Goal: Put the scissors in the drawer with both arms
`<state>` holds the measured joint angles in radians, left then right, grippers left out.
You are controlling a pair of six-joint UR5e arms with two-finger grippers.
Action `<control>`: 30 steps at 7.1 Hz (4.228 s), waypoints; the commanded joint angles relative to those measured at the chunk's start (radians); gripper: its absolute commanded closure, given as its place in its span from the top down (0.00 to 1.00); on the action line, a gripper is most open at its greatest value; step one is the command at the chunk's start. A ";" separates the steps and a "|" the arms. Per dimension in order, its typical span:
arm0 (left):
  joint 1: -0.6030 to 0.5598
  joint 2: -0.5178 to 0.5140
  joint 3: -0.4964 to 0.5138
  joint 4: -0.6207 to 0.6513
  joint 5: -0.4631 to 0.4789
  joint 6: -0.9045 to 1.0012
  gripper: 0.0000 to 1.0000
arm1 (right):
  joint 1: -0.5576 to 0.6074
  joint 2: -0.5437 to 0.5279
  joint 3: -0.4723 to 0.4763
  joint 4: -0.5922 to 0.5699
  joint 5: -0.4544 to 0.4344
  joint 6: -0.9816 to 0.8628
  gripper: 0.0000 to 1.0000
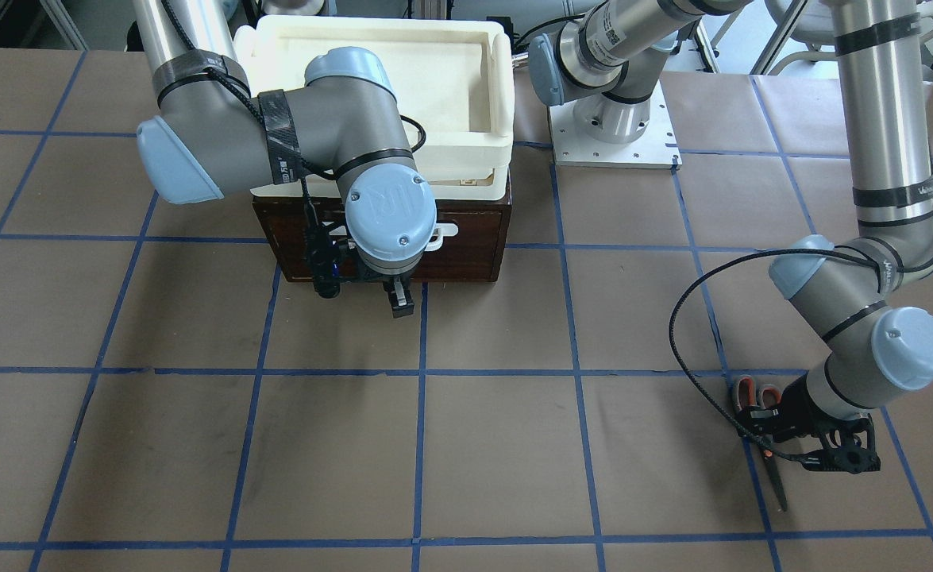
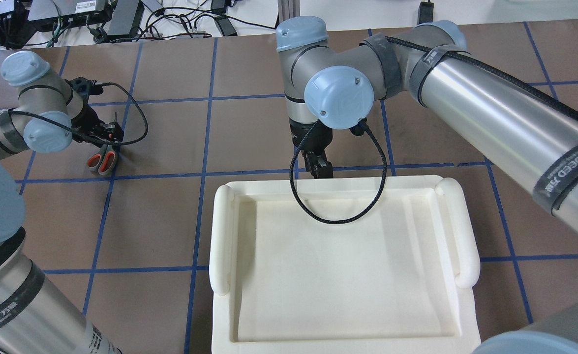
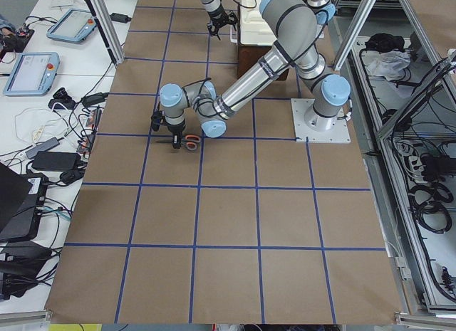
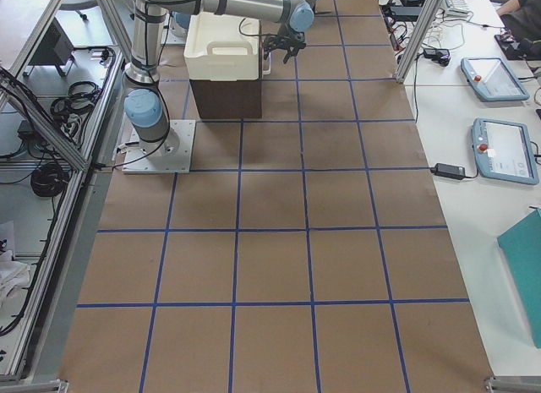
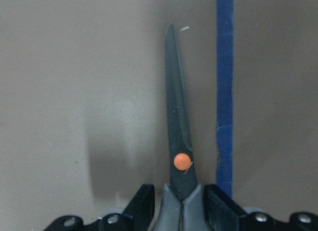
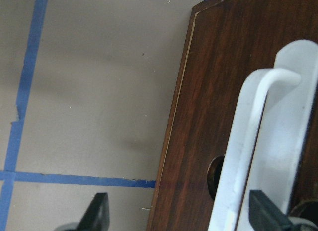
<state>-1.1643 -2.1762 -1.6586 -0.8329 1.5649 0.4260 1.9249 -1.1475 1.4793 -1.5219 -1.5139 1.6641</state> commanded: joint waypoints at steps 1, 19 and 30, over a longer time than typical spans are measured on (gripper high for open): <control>0.000 0.001 -0.001 0.000 0.000 -0.003 0.33 | 0.000 0.000 -0.005 -0.020 0.000 0.000 1.00; -0.239 0.479 0.203 -0.715 0.004 -0.269 0.27 | -0.007 0.022 0.010 -0.139 -0.014 -0.127 1.00; -0.445 0.516 0.195 -0.724 0.001 -0.487 0.28 | -0.030 0.098 -0.097 -0.212 -0.034 -0.216 1.00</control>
<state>-1.6091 -1.6670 -1.4631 -1.5569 1.5667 -0.0613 1.8994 -1.0569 1.4027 -1.7330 -1.5439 1.4557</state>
